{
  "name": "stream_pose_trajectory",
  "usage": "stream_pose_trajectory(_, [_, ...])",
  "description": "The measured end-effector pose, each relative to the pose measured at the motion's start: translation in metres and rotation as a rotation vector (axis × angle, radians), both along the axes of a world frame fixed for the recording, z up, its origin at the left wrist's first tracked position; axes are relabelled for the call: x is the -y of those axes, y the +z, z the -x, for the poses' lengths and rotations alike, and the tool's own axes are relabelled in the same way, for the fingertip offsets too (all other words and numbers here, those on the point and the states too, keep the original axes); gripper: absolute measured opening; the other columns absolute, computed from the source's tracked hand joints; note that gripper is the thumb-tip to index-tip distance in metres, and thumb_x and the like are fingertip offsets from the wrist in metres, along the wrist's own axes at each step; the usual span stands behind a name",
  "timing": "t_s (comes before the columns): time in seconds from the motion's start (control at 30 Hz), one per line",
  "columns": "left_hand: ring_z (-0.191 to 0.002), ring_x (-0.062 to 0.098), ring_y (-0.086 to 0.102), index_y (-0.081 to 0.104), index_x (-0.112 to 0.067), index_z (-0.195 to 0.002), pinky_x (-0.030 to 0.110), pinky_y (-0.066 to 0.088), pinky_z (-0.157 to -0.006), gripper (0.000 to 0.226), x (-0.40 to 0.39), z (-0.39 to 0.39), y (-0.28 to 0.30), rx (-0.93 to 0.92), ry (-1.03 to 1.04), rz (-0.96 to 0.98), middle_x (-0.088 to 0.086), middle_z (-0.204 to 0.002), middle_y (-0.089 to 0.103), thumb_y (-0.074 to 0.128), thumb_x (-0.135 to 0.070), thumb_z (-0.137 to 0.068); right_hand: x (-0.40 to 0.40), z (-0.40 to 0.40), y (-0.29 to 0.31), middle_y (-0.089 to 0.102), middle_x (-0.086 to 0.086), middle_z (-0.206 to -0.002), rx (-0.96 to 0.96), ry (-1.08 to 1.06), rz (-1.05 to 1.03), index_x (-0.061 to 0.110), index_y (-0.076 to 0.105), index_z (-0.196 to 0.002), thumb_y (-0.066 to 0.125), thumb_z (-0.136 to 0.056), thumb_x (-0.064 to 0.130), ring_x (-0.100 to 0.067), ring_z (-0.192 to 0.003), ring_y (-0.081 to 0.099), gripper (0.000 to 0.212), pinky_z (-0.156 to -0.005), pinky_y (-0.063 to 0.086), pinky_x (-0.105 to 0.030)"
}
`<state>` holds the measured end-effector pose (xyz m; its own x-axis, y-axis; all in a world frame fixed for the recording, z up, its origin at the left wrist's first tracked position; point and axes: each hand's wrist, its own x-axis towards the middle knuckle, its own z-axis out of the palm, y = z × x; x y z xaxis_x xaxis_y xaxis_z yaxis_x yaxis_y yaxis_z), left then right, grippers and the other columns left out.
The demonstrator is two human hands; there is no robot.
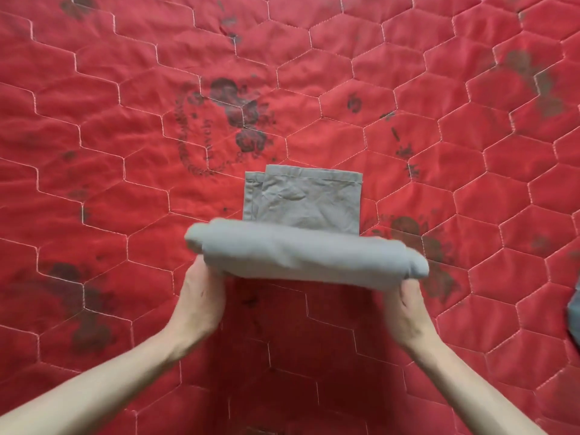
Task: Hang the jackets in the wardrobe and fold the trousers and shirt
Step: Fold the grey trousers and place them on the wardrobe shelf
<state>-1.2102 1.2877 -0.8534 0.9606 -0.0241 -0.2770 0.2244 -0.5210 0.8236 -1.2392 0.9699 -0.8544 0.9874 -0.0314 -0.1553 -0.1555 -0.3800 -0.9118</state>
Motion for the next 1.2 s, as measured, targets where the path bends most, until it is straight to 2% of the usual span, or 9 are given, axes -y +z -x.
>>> stream_pose_trajectory(0.13, [-0.076,-0.019,0.058,0.066,-0.026,-0.091,0.001,0.043,-0.067,0.050,0.042,-0.035,0.009,-0.157,0.449,0.241,-0.037,-0.079,0.068,0.026,-0.051,-0.107,-0.022,-0.024,0.003,0.067,0.013,-0.115,0.055,-0.316,-0.128,0.045,0.059,-0.126,0.024,-0.105,0.063,-0.013,-0.108,0.061,0.045,-0.092,0.048,-0.045])
stream_pose_trajectory(0.23, [-0.128,-0.005,0.055,0.066,-0.034,-0.133,0.016,0.037,-0.111,0.070,0.051,-0.054,0.008,-0.222,0.517,0.347,-0.028,-0.132,0.063,0.020,-0.076,-0.101,-0.033,-0.038,0.006,0.066,0.024,-0.119,0.074,-0.397,-0.082,0.025,0.052,-0.137,0.035,-0.095,0.081,-0.002,-0.112,0.061,0.072,-0.094,0.047,-0.027])
stream_pose_trajectory(0.33, [-0.105,-0.023,0.057,0.061,-0.039,-0.120,0.001,0.041,-0.088,0.057,0.048,-0.063,0.003,-0.181,0.382,0.222,-0.038,-0.109,0.068,0.048,-0.083,-0.086,-0.037,-0.054,0.002,0.066,0.030,-0.126,0.002,-0.387,0.030,0.028,0.043,-0.147,0.067,-0.090,0.065,0.007,-0.119,0.062,0.072,-0.097,0.047,-0.013])
stream_pose_trajectory(0.43, [-0.110,-0.001,0.065,0.053,-0.031,-0.121,0.020,0.052,-0.088,0.060,0.047,-0.069,-0.006,-0.255,0.242,0.049,-0.021,-0.111,0.068,0.080,-0.063,-0.079,-0.037,-0.068,-0.008,0.068,0.009,-0.129,-0.085,-0.369,0.165,0.028,0.045,-0.144,0.071,-0.094,0.051,-0.010,-0.120,0.064,0.061,-0.104,0.050,-0.034])
stream_pose_trajectory(0.57, [-0.128,0.028,0.042,0.047,-0.019,-0.121,0.034,0.035,-0.105,0.067,0.057,-0.077,-0.005,-0.310,0.194,-0.219,-0.002,-0.123,0.041,0.077,-0.062,-0.080,-0.041,-0.073,-0.016,0.057,-0.004,-0.142,-0.177,-0.385,0.407,0.023,0.041,-0.153,0.060,-0.098,0.057,-0.025,-0.131,0.053,0.067,-0.107,0.044,-0.043])
stream_pose_trajectory(0.67, [-0.128,0.032,0.048,0.048,-0.017,-0.127,0.045,0.041,-0.109,0.076,0.058,-0.083,0.001,-0.333,0.180,-0.249,0.004,-0.129,0.046,0.076,-0.066,-0.077,-0.050,-0.072,-0.011,0.042,-0.015,-0.150,-0.111,-0.406,0.558,0.009,0.024,-0.163,0.057,-0.102,0.049,-0.032,-0.139,0.038,0.080,-0.117,0.030,-0.044])
stream_pose_trajectory(0.83, [-0.116,0.018,0.068,0.066,-0.023,-0.124,0.043,0.054,-0.101,0.084,0.046,-0.105,0.006,-0.424,0.165,-0.048,-0.005,-0.123,0.072,0.076,-0.078,-0.061,-0.056,-0.088,-0.001,0.040,-0.006,-0.158,-0.307,-0.476,0.274,0.016,0.031,-0.161,0.057,-0.098,0.060,-0.024,-0.147,0.035,0.081,-0.119,0.027,-0.036])
stream_pose_trajectory(1.03, [-0.096,0.008,0.077,0.077,-0.022,-0.110,0.026,0.056,-0.081,0.050,0.044,-0.110,-0.006,-0.537,0.221,0.296,-0.012,-0.102,0.081,0.091,-0.049,-0.071,-0.031,-0.107,0.005,0.072,0.010,-0.118,-0.526,-0.453,0.028,0.029,0.064,-0.124,0.073,-0.071,0.080,-0.017,-0.113,0.068,0.074,-0.100,0.053,-0.042])
stream_pose_trajectory(1.2, [-0.110,0.011,0.074,0.067,-0.027,-0.130,0.031,0.056,-0.091,0.066,0.032,-0.094,-0.005,-0.541,0.168,0.466,-0.009,-0.120,0.077,0.093,-0.042,-0.071,-0.020,-0.100,0.004,0.079,0.015,-0.105,-0.459,-0.320,-0.204,0.032,0.075,-0.114,0.083,-0.078,0.060,-0.007,-0.101,0.075,0.046,-0.086,0.060,-0.031])
